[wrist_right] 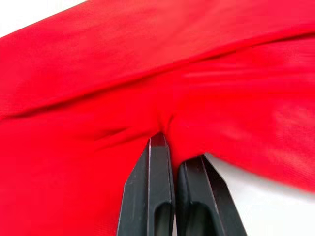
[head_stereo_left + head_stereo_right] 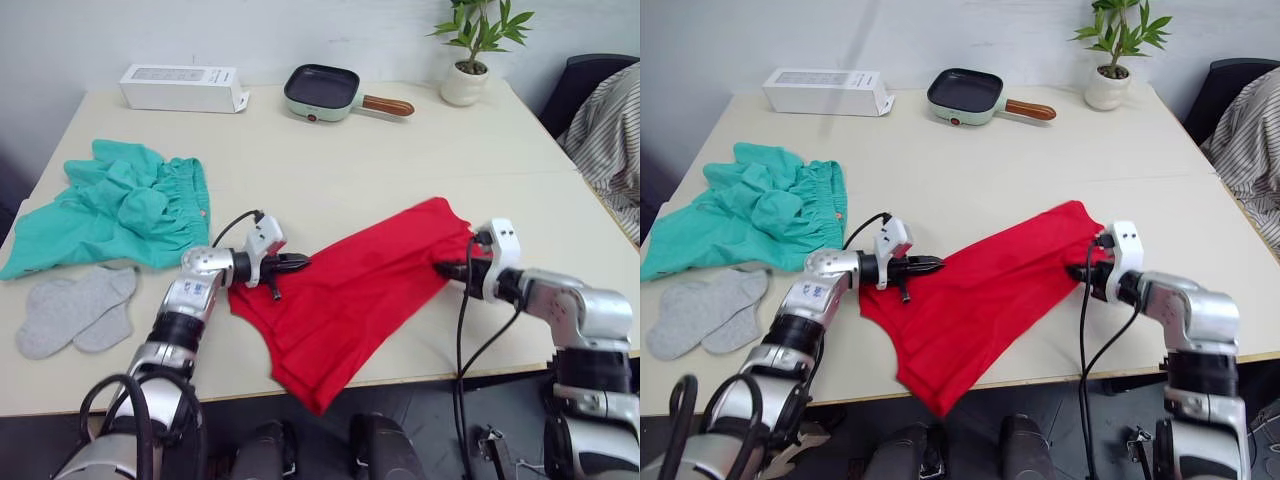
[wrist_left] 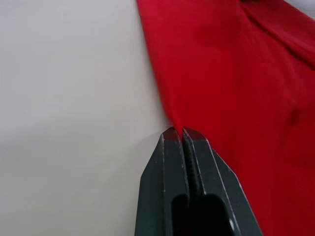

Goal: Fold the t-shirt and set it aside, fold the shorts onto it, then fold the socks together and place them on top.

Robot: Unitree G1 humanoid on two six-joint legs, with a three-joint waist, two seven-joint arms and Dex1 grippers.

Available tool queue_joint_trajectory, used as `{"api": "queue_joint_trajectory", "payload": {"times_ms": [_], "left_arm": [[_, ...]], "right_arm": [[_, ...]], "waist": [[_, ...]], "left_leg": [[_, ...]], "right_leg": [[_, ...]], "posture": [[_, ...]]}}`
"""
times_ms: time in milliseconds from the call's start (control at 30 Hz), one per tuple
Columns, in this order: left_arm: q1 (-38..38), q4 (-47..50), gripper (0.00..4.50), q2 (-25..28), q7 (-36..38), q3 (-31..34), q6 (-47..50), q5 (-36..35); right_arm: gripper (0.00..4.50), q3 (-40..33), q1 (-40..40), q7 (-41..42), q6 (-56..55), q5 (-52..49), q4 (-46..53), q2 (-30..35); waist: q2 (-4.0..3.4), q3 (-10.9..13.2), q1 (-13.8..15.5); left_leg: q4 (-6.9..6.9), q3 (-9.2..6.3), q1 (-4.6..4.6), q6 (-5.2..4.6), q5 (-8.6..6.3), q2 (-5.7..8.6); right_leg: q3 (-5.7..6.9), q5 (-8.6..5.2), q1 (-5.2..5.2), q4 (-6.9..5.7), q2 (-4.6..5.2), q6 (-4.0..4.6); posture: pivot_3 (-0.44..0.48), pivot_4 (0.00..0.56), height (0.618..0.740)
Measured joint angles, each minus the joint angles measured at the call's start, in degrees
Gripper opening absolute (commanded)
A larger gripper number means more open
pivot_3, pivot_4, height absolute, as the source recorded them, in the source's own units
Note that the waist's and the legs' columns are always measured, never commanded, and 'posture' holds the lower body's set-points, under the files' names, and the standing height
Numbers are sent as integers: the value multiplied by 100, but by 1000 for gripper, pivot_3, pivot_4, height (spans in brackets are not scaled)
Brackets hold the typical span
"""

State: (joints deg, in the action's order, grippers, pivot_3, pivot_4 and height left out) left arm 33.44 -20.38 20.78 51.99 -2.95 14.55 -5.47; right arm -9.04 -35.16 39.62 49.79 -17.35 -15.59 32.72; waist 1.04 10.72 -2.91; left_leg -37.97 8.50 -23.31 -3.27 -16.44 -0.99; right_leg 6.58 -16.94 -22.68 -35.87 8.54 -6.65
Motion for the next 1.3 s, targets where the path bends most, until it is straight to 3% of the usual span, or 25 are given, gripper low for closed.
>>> {"api": "queue_joint_trajectory", "payload": {"times_ms": [167,367,400,500,567,733,867,1033,1233,1300], "left_arm": [[-1070,1929,42,-441,-1239,169,980,-22],[-1851,3061,42,-883,-2248,-4,1441,107],[-1883,3136,224,-902,-2264,-55,1542,70],[-1783,3242,867,-767,-2127,-11,1847,-202],[-1640,3230,1515,-484,-1822,54,1990,-444],[-662,2467,3121,231,-778,48,1912,-864],[572,788,3132,125,-453,-307,1463,-658],[1823,-1472,3132,-495,-453,-535,581,-266],[2624,-3343,3132,-925,-360,-681,-117,136],[2809,-3678,3132,-976,-254,-696,-276,225]], "right_arm": [[22,662,-1200,296,-1765,655,-2178,-63],[22,923,-2204,456,-3144,1138,-4128,-257],[7,920,-2298,490,-3203,1176,-4288,-254],[638,909,-2436,876,-3017,1187,-4524,-115],[1305,907,-2419,1172,-2817,1183,-4486,42],[3026,863,-1573,2044,-1506,802,-2826,602],[4346,587,-62,2426,465,-171,-222,1124],[4432,100,1105,1885,1790,-1008,1932,850],[4432,-258,1603,892,2042,-1247,2926,210],[4055,-260,1601,639,2023,-1261,2994,22]], "waist": [[-3,2,-13],[-4,2,26],[-4,3,41],[-7,4,92],[-10,6,117],[-19,11,151],[-25,12,265],[-23,13,281],[-23,13,270],[-22,12,267]], "left_leg": [[0,4,-2,-9,6,6],[0,2,-1,-11,8,7],[0,2,-2,-10,9,6],[-1,-4,-2,-3,10,3],[-1,-5,-2,5,8,1],[-2,-11,-8,37,-11,2],[-1,-13,-14,9,2,2],[-6,-4,-14,1,-7,1],[-3,-4,-14,11,-15,-3],[-4,-3,-11,13,-16,-3]], "right_leg": [[0,1,3,1,0,-2],[-4,1,9,5,1,-2],[-7,1,9,6,2,-1],[-17,0,7,24,3,0],[-24,-1,5,25,2,2],[-21,-1,4,28,3,2],[2,0,4,24,2,2],[26,1,2,46,2,0],[32,1,-3,42,1,-1],[31,1,-2,40,1,-1]], "posture": [[0,150,740],[0,150,740],[0,150,740],[0,150,740],[0,150,740],[0,150,740],[0,150,740],[0,150,740],[0,150,740],[0,150,740]]}}
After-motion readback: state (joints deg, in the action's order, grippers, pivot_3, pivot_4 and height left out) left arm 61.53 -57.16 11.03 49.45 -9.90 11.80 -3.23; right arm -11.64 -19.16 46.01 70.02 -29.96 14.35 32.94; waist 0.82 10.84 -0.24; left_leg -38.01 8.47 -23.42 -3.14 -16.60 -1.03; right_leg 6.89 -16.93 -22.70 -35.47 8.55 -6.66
